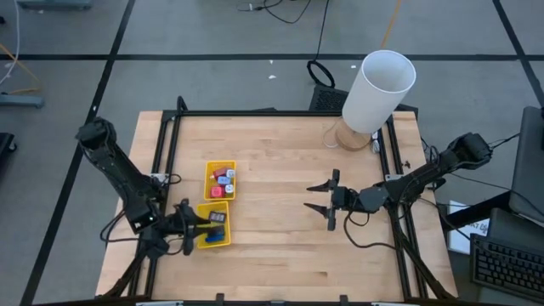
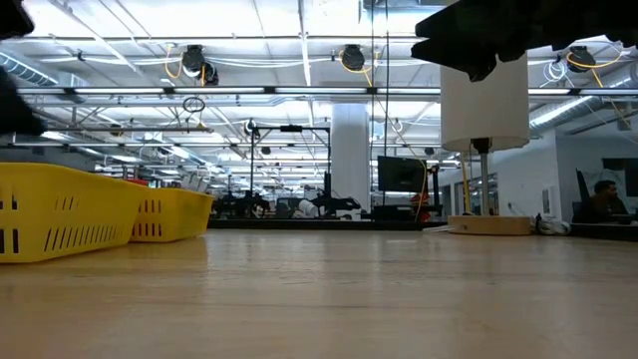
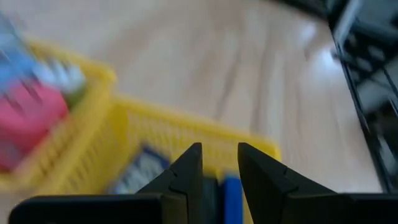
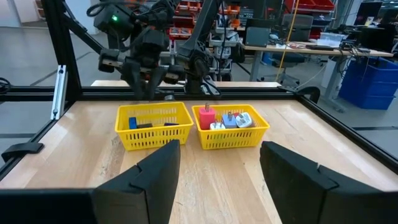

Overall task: Pick & Place Office items
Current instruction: Return to home position

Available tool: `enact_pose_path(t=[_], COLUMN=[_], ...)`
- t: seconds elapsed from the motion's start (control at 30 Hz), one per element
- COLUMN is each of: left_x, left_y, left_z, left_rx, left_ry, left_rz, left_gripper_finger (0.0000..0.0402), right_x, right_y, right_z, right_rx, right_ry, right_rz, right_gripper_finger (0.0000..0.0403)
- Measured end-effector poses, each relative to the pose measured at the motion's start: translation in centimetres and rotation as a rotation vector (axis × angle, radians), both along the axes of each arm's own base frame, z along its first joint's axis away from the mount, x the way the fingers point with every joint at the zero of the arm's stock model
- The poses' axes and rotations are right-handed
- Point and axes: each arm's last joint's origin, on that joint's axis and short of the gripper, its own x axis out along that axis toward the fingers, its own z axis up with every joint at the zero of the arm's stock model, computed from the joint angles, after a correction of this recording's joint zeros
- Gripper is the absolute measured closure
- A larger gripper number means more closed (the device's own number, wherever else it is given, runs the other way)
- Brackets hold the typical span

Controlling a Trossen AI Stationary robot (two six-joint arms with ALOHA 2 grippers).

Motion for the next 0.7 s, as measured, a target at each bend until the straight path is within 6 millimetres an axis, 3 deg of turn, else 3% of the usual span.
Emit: enact_pose_path(t=[0.1,0.27,0.43,0.57,0.7], left_x=[0.9,2.7,4.5,6.1,6.2], left_y=[0.4,1.2,2.4,4.1,5.8], left_z=[1.4,7.2,10.0,10.3,10.5], left_rx=[0.077,0.097,0.206,0.249,0.32], left_ry=[-0.126,-0.382,-0.39,-0.38,-0.377], left_rz=[0.092,0.31,0.118,-0.006,-0.06], left_gripper_finger=[0.0298,0.0299,0.03,0.03,0.03], right_x=[0.0,0.0,0.0,0.0,0.0], right_y=[0.0,0.0,0.0,0.0,0.0], right_z=[0.0,0.0,0.0,0.0,0.1], right_rx=[0.0,-0.001,0.0,0.001,0.008], right_ry=[0.0,0.0,-0.001,0.0,-0.015], right_rz=[0.0,0.0,0.0,0.0,0.0], right_gripper_finger=[0.0193,0.0193,0.0193,0.0193,0.0193])
